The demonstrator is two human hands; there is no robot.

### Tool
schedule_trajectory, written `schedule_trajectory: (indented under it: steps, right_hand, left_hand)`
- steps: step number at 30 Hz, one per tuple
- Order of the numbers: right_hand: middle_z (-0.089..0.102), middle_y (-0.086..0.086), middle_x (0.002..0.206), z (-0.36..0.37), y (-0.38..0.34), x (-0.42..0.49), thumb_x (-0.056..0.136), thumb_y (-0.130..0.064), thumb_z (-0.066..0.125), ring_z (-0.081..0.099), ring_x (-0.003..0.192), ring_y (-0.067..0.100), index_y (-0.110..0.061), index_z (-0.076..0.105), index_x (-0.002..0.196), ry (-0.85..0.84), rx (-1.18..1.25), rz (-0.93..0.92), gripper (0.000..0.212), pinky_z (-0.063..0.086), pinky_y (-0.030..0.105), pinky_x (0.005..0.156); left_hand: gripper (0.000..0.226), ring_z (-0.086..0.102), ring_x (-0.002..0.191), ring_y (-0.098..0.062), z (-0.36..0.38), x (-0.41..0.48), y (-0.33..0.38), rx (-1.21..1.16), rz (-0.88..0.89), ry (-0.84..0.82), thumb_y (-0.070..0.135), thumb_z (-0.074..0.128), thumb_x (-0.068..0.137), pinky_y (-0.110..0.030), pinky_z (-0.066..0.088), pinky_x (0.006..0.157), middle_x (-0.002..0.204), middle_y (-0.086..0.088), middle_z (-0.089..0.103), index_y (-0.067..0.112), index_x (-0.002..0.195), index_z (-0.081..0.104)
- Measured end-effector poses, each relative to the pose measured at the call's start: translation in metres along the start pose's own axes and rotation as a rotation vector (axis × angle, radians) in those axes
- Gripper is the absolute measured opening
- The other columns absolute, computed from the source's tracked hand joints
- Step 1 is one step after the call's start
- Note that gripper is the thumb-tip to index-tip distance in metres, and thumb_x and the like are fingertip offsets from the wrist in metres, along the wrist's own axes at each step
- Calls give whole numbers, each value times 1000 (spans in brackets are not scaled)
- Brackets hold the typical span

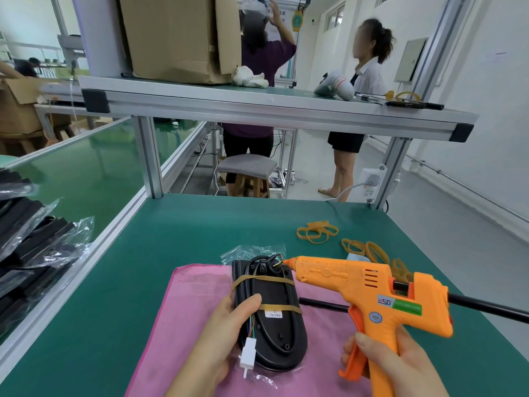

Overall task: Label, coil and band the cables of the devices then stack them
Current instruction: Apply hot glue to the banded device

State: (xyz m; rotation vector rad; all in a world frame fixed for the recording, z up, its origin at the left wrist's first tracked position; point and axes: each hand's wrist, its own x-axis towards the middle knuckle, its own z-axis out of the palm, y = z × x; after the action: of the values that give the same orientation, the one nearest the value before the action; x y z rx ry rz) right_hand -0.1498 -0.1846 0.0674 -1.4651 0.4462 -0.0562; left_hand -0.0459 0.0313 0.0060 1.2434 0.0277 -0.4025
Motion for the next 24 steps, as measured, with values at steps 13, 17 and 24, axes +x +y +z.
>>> schedule_trajectory:
  steps: [13,17,24]
  right_hand:
    - [68,31,79,1,0,-5,79,5,66,66,76,47,-8,59,110,-50,-8,36,34,53,50,75]
    - [69,29,78,-2,-1,-4,79,4,67,66,79,47,-8,58,110,-23,-25,45,35,53,52,79]
    - [69,28,77,-3,0,-1,81,1,67,67,77,46,-9,58,111,5,-40,7,33,54,52,75]
  left_hand:
    - [28,70,96,-37,-1,3,-3,-38,-10,23,17,61,91,-48,56,88,103,-19,73,7,118,62]
    - [30,70,98,-37,-1,3,-4,-32,-10,19,18,62,91,-48,56,89,105,-19,73,7,119,62]
    - [30,70,98,-35,-2,2,-3,-11,-10,-3,21,61,92,-44,58,84,106,-18,73,9,119,63]
